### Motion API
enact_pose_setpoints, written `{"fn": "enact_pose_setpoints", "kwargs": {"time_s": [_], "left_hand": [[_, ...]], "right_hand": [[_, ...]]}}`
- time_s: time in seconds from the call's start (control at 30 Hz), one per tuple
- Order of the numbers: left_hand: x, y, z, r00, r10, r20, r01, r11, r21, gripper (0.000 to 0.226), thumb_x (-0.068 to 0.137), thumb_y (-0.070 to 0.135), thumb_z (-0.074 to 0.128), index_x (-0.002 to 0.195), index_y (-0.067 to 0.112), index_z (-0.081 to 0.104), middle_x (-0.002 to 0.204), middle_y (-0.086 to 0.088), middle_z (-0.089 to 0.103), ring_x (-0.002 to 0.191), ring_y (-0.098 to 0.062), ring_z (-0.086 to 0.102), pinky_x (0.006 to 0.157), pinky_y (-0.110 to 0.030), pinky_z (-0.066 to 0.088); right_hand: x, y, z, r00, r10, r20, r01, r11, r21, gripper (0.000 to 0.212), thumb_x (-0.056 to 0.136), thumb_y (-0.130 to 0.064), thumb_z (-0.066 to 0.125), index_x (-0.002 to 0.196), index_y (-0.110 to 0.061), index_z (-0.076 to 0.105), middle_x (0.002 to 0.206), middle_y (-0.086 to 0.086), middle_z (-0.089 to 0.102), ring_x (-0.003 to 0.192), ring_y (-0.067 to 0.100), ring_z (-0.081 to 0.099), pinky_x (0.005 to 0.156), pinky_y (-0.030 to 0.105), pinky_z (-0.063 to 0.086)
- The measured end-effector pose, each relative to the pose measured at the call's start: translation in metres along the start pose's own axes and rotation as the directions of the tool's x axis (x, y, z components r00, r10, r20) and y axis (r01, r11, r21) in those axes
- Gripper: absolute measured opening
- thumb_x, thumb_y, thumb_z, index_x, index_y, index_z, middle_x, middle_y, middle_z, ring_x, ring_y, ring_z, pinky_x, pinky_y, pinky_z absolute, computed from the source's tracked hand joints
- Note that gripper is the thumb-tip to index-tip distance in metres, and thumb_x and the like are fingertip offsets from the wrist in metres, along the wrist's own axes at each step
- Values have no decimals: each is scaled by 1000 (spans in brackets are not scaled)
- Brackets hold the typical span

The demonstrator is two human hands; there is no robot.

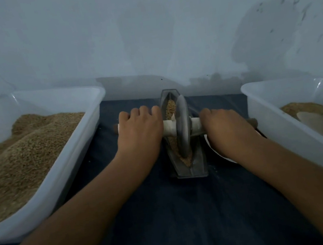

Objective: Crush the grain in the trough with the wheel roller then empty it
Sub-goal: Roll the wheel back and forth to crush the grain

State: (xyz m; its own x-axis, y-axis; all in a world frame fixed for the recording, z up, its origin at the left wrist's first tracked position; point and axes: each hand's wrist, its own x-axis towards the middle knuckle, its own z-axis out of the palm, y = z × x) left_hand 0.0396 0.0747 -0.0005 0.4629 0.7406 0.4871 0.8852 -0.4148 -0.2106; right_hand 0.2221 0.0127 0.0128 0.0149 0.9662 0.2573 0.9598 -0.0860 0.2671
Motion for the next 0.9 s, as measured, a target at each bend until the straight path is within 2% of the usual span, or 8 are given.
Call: {"fn": "enact_pose_setpoints", "kwargs": {"time_s": [0.2,0.3,0.4,0.53,0.63,0.73,0.8,0.9], "left_hand": [[12,0,10,1000,-18,14,18,1000,-7,34,81,15,67,97,19,37,99,-4,56,91,-25,56,76,-37,31],[30,-3,22,999,-29,15,29,999,-29,37,81,15,68,90,19,32,88,0,52,83,-22,57,72,-35,28],[50,-7,36,999,-26,36,27,999,-35,33,82,15,67,89,19,36,79,2,42,76,-21,54,72,-35,27],[76,-12,48,994,-38,102,43,998,-40,21,85,19,66,89,20,46,71,4,43,71,-20,49,71,-34,29],[93,-16,49,987,-26,157,36,998,-58,11,87,19,64,97,21,60,91,-2,64,85,-25,62,69,-33,34],[103,-15,45,985,-12,174,21,998,-51,17,86,19,66,102,20,61,99,-5,65,92,-28,63,70,-35,37],[102,-14,44,988,-8,151,13,999,-33,14,86,18,64,99,20,61,96,-4,65,89,-27,63,71,-34,37],[93,-12,44,994,-2,105,6,999,-33,10,87,17,64,92,22,57,88,-2,62,84,-25,61,73,-33,33]], "right_hand": [[19,5,7,999,-4,33,4,1000,7,19,90,-10,59,105,-9,48,102,10,63,89,27,60,64,31,27],[46,9,12,997,-25,77,24,1000,10,25,87,-15,64,106,-9,48,104,13,62,94,31,59,66,32,28],[73,14,13,991,-48,128,48,999,2,28,83,-16,70,103,-10,50,106,14,63,96,31,60,67,31,31],[102,19,17,983,-57,174,62,998,-23,28,86,-16,68,112,-8,60,112,14,64,102,30,62,69,29,37],[119,21,13,963,-25,268,20,1000,20,33,82,-19,72,113,-11,62,108,11,65,96,29,63,70,29,42],[128,26,10,930,-27,367,7,998,56,33,83,-24,72,113,-11,64,100,8,65,84,25,60,71,30,45],[126,27,12,929,-30,368,3,997,73,31,85,-24,70,112,-10,65,100,9,66,83,24,59,71,30,46],[115,26,17,961,-38,275,25,998,50,26,88,-22,66,110,-9,64,104,11,66,91,27,63,68,29,42]]}}
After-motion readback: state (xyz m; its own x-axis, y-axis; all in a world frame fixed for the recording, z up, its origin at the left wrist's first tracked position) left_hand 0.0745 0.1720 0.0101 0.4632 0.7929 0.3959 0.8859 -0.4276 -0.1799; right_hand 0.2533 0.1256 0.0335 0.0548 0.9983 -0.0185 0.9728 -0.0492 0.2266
